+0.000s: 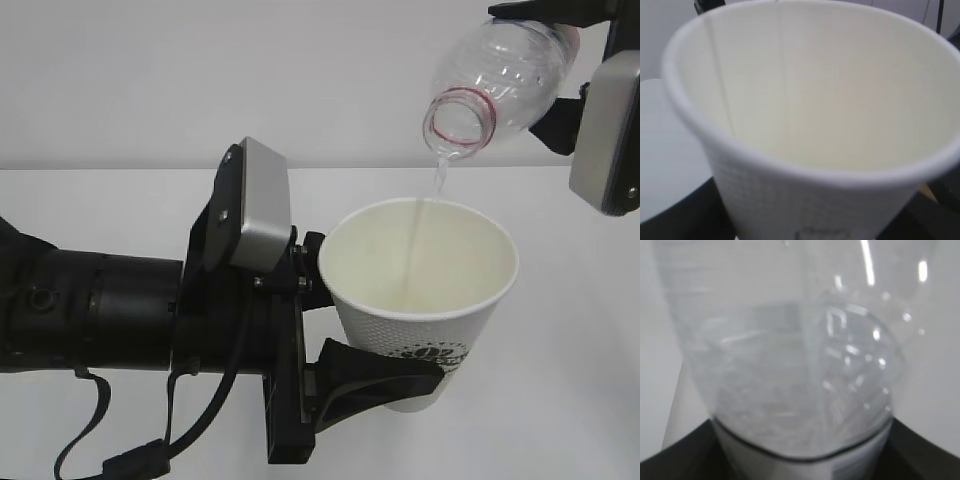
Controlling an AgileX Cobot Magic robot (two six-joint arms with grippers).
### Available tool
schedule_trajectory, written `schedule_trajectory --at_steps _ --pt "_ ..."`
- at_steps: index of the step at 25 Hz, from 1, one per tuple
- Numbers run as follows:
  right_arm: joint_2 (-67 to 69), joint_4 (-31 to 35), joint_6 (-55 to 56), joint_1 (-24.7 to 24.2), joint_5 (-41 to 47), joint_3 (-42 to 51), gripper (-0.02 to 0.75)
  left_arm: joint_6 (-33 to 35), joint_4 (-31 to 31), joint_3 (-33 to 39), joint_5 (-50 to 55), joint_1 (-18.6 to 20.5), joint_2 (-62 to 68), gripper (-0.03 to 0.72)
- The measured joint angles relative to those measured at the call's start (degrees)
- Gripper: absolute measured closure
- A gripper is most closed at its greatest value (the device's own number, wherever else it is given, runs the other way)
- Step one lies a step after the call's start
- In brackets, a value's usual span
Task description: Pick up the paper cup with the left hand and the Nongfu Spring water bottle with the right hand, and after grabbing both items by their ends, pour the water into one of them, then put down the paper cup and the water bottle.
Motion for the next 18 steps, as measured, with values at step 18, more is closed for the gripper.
schedule_trajectory --at_steps 18 --pt "0.0 0.0 -1.0 0.0 -0.1 0.0 0.255 0.0 0.0 0.0 0.0 0.0 0.0 0.169"
